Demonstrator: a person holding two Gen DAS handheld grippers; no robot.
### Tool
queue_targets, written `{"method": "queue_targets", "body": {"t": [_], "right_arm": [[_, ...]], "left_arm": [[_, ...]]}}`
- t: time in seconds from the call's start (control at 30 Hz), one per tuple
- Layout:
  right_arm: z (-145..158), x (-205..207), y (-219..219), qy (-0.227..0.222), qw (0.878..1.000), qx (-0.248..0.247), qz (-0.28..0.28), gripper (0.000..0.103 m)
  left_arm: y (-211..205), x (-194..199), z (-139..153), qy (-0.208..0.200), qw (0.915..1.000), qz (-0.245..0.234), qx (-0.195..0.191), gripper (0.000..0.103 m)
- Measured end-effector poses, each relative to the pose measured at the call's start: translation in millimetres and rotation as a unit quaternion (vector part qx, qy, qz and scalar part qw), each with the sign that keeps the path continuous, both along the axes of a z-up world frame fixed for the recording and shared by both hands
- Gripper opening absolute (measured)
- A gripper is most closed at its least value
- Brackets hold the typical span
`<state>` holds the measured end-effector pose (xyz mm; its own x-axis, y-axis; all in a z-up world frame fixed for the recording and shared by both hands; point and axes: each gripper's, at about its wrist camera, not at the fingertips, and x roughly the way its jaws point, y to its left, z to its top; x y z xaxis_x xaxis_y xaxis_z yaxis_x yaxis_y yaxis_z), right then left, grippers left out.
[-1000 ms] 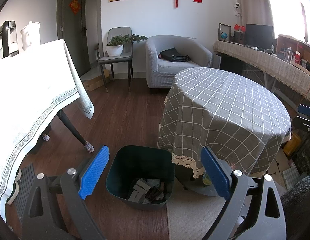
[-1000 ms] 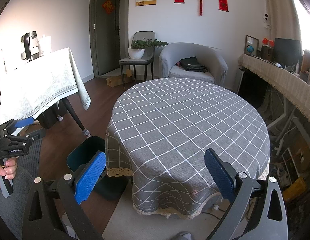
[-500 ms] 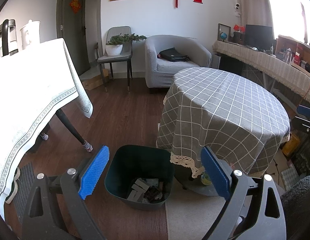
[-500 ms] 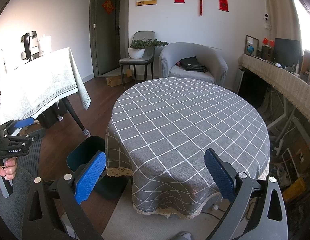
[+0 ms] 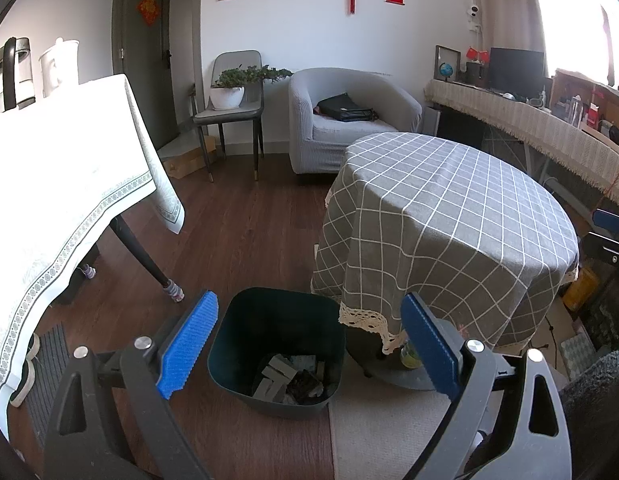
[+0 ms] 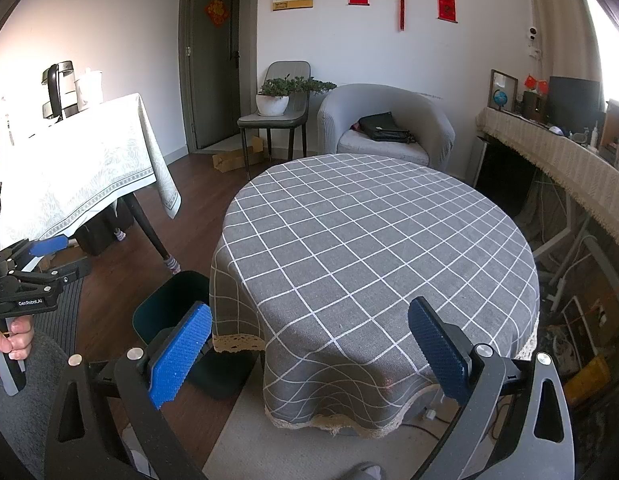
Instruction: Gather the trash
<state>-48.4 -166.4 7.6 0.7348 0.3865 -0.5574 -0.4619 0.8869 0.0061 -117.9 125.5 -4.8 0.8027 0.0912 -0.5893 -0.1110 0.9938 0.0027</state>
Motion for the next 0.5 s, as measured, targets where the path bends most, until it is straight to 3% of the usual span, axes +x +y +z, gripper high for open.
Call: {"method": "queue_targets", "body": {"t": [0.5], "right_arm": [[1.3, 0.7, 1.7, 0.000, 1.000, 0.000, 0.000, 0.099]], "left_arm": [[-0.6, 1.7, -1.1, 0.004, 1.0000, 0.007, -0.004, 0.096]]}}
